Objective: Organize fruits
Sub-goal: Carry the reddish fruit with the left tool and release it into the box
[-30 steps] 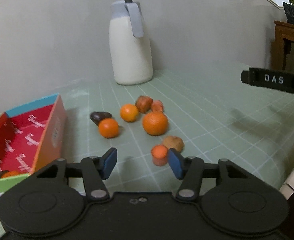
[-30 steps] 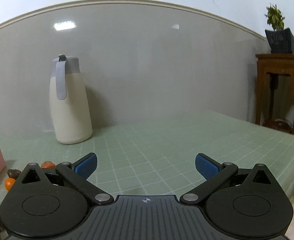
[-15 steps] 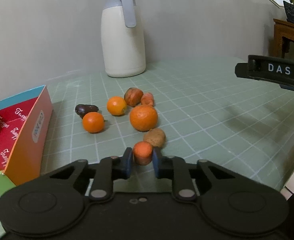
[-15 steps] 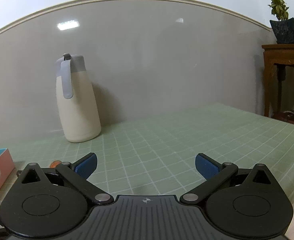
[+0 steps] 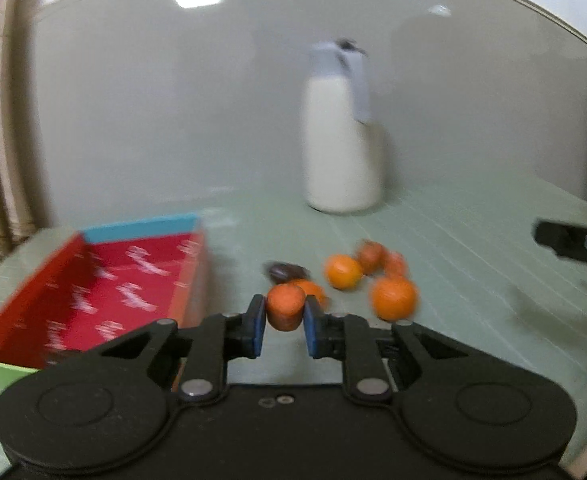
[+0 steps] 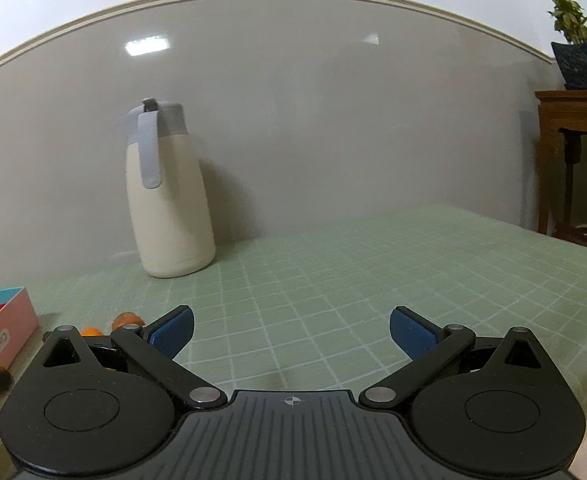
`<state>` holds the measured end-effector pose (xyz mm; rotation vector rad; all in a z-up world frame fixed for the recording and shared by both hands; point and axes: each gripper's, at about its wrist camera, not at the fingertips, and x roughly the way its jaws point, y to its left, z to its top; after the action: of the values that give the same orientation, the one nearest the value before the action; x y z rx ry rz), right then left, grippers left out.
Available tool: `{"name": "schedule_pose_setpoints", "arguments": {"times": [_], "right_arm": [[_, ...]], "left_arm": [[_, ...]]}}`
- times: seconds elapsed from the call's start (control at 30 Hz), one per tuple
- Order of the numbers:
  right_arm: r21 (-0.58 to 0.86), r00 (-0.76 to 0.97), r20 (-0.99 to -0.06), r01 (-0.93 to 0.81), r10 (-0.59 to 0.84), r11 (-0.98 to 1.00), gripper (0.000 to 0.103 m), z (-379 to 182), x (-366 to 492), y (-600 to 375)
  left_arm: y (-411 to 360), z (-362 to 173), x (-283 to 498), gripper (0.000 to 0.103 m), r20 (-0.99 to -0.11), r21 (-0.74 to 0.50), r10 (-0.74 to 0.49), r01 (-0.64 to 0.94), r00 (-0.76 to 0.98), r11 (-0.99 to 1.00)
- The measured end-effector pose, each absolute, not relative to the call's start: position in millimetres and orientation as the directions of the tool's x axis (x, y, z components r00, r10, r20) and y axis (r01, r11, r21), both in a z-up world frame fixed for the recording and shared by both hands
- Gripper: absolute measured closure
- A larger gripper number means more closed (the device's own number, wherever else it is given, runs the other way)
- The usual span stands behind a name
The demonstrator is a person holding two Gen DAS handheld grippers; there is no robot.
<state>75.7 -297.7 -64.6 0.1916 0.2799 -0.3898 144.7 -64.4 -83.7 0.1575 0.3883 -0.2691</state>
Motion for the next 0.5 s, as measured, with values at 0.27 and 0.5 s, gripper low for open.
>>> {"name": "schedule_pose_setpoints", "arguments": {"times": [0.27,0.5], "right_arm": [[0.108,0.9,-0.315,0.351,-0.303,0.93,0.0,-68,82,-282],[0.096,0.91,-0.327,0.302,-0.256,0.949,0.0,-71,87,-269]], "left_arm": [[-17,-70,161,0.092,-0.359,0.095,-0.026,0.064,0.933,0.993],[21,-71,177,0.092,-0.396,0.108,0.148,-0.114,0.906,0.988]]}}
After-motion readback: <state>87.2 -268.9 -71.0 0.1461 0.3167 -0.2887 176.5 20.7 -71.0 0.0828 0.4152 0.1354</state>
